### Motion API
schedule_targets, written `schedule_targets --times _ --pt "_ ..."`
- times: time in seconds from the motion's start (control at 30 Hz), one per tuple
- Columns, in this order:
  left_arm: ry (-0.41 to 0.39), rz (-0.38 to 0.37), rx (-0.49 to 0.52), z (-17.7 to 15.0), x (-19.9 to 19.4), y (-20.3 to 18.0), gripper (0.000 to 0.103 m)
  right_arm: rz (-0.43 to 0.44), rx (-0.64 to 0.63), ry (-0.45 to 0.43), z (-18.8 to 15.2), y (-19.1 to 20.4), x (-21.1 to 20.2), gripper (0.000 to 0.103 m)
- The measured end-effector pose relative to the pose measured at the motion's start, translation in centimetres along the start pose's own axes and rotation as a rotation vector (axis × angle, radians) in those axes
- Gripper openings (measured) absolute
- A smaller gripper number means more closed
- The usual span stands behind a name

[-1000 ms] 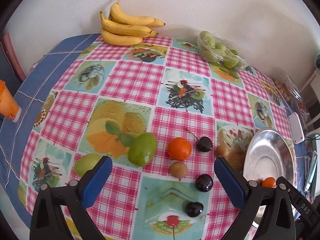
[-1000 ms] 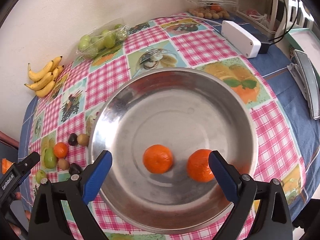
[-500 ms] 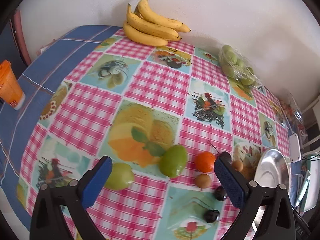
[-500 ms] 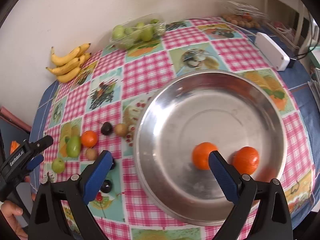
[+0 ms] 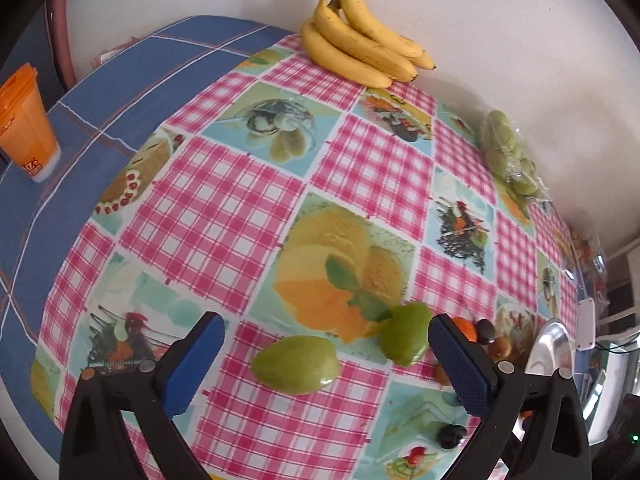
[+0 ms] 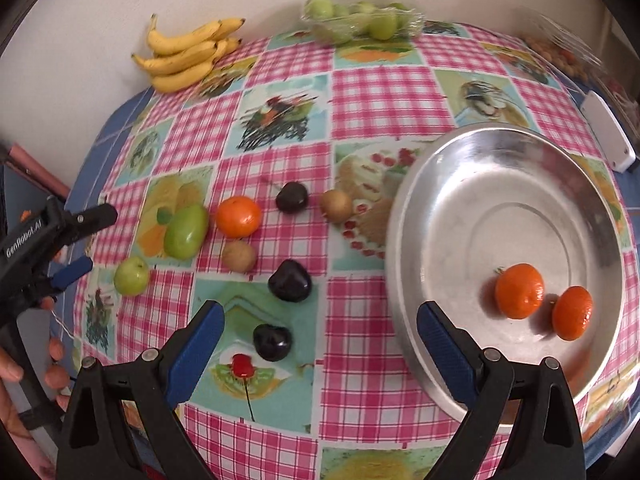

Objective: Organize fruits
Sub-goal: 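Move the left tool to the large green fruit while the right tool approaches a dark plum, then close the left tool on the large green fruit while the right tool grasps the dark plum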

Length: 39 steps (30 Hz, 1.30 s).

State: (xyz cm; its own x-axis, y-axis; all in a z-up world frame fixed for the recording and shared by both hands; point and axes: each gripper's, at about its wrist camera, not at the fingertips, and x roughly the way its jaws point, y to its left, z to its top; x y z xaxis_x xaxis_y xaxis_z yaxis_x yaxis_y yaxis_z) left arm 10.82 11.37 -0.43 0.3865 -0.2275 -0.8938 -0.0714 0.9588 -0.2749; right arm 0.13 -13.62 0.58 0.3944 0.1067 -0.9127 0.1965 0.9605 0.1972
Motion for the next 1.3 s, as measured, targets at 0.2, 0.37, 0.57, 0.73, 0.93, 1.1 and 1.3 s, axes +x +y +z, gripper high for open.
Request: schedule_targets --times 0.2,0.37,0.57,0.73,0.93,1.1,1.3 --pt "0.056 0.033 -0.010 -0.3 1.6 1.2 0.103 -0.033 -0.061 0.031 -0.5 1.9 1.2 0.097" --pt "0.090 0.047 -0.006 -0.7 2.5 1.1 0.101 -0.028 -0.082 0.065 -0.8 2.8 2.3 0.097" --pt "0.131 0.037 -0.029 -1.1 3.2 1.4 0.089 -0.040 -0.104 0.098 -1.4 3.2 3.5 0.089" --pt "0.159 0.021 -0.030 -1.3 3.7 1.2 0.078 -0.045 -0.112 0.120 -1.6 3.4 4.2 0.071" --pt "0.167 0.022 -0.019 -1.5 3.9 0.9 0.065 -0.046 -0.128 0.123 -1.7 3.7 4.5 0.058" --pt "0.167 0.031 -0.005 -1.7 3.8 0.7 0.059 -0.053 -0.140 0.121 -1.6 3.9 4.5 0.042" --pt "0.168 0.031 0.002 -1.5 4.0 0.8 0.059 -0.051 -0.152 0.129 -1.7 4.0 4.4 0.037"
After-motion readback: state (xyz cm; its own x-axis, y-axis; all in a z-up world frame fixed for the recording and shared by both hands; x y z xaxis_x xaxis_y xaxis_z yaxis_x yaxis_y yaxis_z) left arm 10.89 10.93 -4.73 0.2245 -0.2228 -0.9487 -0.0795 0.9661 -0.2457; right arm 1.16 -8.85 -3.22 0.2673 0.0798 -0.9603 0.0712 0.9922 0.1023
